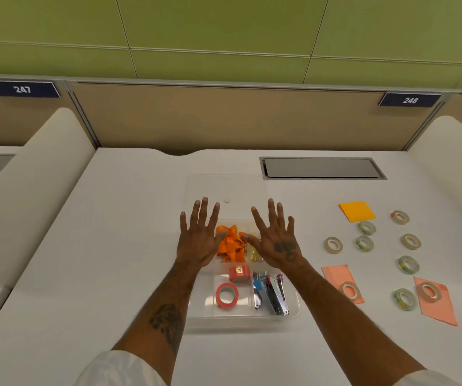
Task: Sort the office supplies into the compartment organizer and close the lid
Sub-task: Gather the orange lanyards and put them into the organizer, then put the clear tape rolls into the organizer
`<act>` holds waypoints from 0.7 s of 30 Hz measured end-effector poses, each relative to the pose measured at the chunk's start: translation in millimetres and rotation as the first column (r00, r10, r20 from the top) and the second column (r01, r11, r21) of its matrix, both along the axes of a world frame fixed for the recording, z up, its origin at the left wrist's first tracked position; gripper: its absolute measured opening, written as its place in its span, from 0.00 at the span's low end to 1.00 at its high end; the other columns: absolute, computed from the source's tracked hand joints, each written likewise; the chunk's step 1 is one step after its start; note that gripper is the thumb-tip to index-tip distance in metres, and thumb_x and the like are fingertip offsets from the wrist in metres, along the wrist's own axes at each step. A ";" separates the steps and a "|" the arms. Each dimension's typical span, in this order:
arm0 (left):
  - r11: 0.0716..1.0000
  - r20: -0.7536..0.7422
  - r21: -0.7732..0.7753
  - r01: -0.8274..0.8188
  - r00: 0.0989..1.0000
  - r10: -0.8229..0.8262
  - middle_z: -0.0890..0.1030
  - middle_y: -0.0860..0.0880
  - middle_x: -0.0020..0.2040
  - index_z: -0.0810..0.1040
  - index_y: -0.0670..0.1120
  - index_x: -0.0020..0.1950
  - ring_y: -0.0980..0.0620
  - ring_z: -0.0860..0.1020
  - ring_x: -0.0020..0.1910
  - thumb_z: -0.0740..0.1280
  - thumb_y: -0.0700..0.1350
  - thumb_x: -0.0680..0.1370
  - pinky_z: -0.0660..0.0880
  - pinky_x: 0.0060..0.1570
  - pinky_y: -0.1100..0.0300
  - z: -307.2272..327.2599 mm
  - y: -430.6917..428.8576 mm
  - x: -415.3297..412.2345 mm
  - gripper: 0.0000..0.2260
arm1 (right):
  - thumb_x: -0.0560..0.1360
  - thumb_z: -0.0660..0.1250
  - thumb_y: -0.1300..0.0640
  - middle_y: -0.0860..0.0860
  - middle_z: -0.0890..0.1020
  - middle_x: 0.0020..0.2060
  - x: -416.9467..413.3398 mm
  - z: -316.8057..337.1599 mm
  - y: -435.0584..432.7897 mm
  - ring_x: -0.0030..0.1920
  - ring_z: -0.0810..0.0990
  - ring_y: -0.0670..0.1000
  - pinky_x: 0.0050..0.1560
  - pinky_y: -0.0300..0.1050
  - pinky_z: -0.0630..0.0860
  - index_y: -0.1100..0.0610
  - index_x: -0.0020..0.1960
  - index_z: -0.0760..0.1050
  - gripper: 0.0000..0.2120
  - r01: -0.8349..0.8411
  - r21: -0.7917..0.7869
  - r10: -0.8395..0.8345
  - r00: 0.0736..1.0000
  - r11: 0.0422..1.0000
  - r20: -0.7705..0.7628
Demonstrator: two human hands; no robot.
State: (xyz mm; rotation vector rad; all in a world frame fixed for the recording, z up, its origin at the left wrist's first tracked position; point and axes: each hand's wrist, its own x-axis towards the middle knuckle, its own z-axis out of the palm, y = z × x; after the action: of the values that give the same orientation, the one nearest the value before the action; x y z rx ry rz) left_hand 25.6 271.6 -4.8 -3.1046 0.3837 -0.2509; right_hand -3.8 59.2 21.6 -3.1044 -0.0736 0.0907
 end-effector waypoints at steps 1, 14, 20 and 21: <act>1.000 0.011 -0.011 0.015 1.000 -0.015 0.45 0.44 0.80 0.45 0.53 0.79 0.40 0.45 0.79 0.33 0.71 0.74 0.43 0.73 0.35 2.5 -3.9 -1.8 0.38 | 0.69 0.32 0.26 0.57 0.37 0.77 -3.3 -2.8 -6.5 0.76 0.36 0.61 0.73 0.67 0.42 0.44 0.77 0.37 0.41 0.004 0.004 -0.004 1.000 1.000 0.009; 0.992 -0.020 0.013 0.125 0.992 -0.125 0.39 0.44 0.79 0.39 0.53 0.79 0.42 0.40 0.78 0.33 0.71 0.73 0.39 0.73 0.38 8.3 -104.7 -33.6 0.38 | 0.71 0.33 0.27 0.57 0.38 0.77 -53.9 -14.7 -104.1 0.77 0.37 0.59 0.74 0.65 0.44 0.45 0.78 0.40 0.40 0.093 0.049 -0.092 0.995 0.994 -0.027; 0.978 -0.071 -0.078 0.195 0.977 -0.201 0.36 0.47 0.79 0.35 0.55 0.78 0.45 0.35 0.78 0.39 0.69 0.77 0.38 0.74 0.40 -6.3 -179.9 -62.0 0.34 | 0.78 0.41 0.33 0.65 0.68 0.70 -99.9 -18.3 -168.1 0.70 0.67 0.67 0.59 0.69 0.71 0.54 0.70 0.72 0.36 0.108 0.021 -0.109 0.994 0.994 0.025; 0.974 -0.078 -0.089 0.206 0.974 -0.213 0.35 0.47 0.79 0.35 0.55 0.78 0.46 0.34 0.78 0.39 0.69 0.77 0.38 0.74 0.40 -9.0 -191.9 -67.1 0.34 | 0.78 0.40 0.33 0.65 0.69 0.70 -106.1 -21.5 -178.9 0.70 0.67 0.67 0.59 0.69 0.71 0.54 0.70 0.72 0.37 0.107 0.006 -0.107 0.994 0.994 0.014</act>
State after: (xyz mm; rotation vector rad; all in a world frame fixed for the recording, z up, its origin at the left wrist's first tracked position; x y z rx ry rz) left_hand -41.5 79.7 -13.8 -3.1612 0.7237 -0.1344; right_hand -110.0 -119.8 0.0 -3.0961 0.0927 0.0655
